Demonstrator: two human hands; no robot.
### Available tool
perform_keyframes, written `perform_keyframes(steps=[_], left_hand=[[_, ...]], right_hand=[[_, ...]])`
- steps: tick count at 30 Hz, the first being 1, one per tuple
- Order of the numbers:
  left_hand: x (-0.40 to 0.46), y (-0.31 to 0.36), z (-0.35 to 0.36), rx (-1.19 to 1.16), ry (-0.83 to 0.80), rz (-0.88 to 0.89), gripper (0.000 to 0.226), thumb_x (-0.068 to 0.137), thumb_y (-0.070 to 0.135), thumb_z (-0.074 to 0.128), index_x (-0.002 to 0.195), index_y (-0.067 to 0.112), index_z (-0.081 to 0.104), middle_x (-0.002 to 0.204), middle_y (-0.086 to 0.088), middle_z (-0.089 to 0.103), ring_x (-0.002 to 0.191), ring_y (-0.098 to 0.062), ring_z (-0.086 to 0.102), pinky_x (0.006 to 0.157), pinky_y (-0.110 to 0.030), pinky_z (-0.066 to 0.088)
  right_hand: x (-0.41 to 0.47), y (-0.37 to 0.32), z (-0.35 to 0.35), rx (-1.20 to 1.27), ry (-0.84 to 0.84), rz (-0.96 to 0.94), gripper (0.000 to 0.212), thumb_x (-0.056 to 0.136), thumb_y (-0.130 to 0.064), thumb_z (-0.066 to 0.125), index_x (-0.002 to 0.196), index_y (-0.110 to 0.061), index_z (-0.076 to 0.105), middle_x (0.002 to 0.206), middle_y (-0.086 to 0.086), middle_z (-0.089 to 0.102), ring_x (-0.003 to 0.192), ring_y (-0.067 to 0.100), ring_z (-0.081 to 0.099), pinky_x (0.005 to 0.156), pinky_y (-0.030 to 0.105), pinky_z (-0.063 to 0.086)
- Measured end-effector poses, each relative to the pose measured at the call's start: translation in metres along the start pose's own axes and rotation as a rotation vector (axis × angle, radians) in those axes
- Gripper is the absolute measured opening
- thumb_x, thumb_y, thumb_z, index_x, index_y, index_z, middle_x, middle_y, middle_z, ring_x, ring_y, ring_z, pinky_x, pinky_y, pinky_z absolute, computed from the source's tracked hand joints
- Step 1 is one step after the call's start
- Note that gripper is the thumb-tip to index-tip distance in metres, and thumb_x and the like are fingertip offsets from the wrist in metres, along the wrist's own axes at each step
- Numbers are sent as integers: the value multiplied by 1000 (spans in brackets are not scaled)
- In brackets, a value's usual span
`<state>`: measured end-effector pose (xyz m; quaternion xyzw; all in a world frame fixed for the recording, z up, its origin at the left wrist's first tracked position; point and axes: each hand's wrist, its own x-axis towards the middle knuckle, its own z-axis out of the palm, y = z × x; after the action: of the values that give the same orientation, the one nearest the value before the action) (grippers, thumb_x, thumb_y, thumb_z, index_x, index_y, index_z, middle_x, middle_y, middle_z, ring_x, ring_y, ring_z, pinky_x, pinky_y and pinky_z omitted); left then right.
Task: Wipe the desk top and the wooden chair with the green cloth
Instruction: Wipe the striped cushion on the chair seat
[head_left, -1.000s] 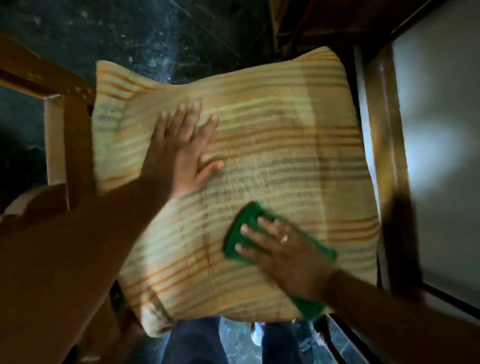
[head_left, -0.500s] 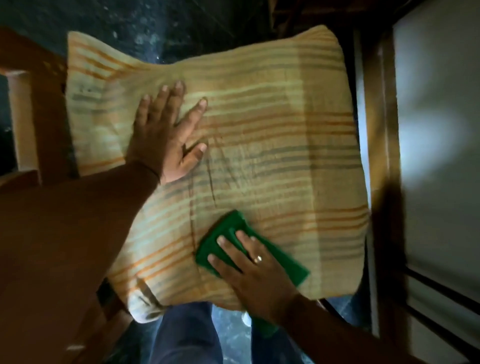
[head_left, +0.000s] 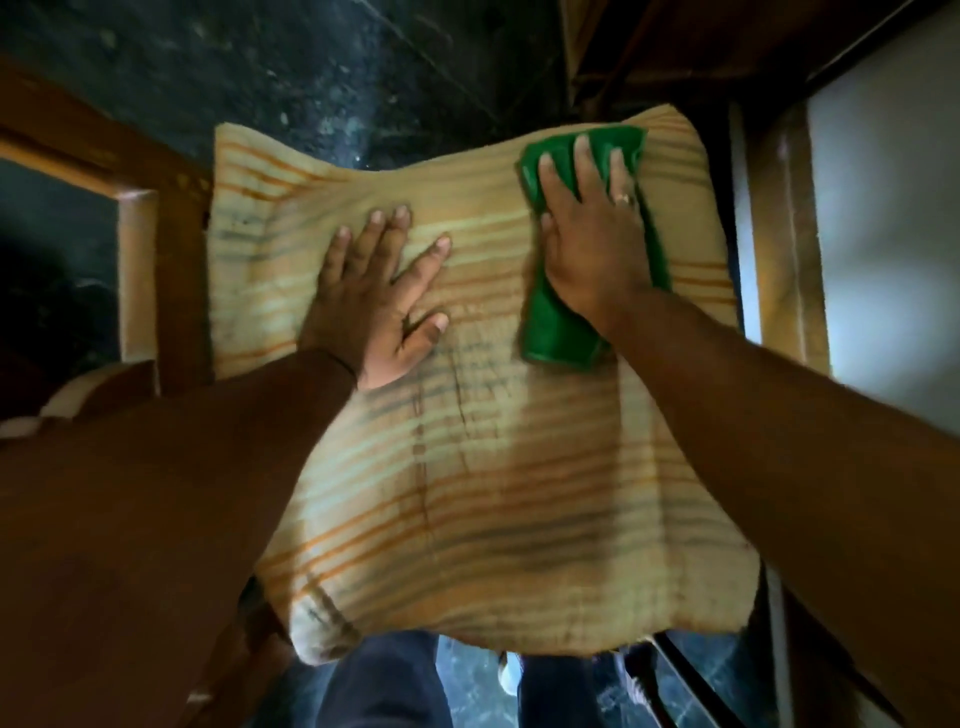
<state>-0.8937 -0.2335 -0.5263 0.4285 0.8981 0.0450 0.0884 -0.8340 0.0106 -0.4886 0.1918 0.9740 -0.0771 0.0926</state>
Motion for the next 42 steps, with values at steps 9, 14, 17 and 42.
perform_keyframes(steps=[9, 14, 17, 42], left_hand=[[-137, 58, 6, -45, 27, -602, 77, 95, 53, 33, 153, 3, 27, 161, -23, 23, 148, -40, 23, 120, -52, 14], [-135, 55, 20, -30, 62, -624, 76, 95, 51, 26, 153, 1, 28, 160, -24, 24, 148, -40, 21, 120, -52, 15], [-136, 53, 25, -37, 86, -618, 75, 94, 48, 29, 151, 0, 32, 158, -24, 28, 146, -41, 27, 119, -53, 20], [53, -51, -20, -37, -112, -28, 68, 94, 61, 21, 156, 32, 20, 160, -14, 31, 140, -37, 36, 111, -50, 30]], right_hand=[[-268, -46, 36, -75, -401, -437, 67, 82, -33, 43, 148, -22, 36, 152, 16, 43, 139, 47, 31, 110, 55, 28], [-171, -68, 35, -34, -279, -538, 61, 87, -32, 45, 147, -22, 42, 156, 15, 38, 139, 47, 35, 114, 53, 29], [-65, -126, 40, -143, -228, -597, 64, 94, -30, 29, 156, -19, 19, 165, 12, 15, 149, 43, 10, 119, 55, 13], [-19, -29, 4, -77, -52, -68, 69, 92, -40, 15, 156, -13, 16, 163, 18, 17, 150, 40, 5, 120, 57, 4]])
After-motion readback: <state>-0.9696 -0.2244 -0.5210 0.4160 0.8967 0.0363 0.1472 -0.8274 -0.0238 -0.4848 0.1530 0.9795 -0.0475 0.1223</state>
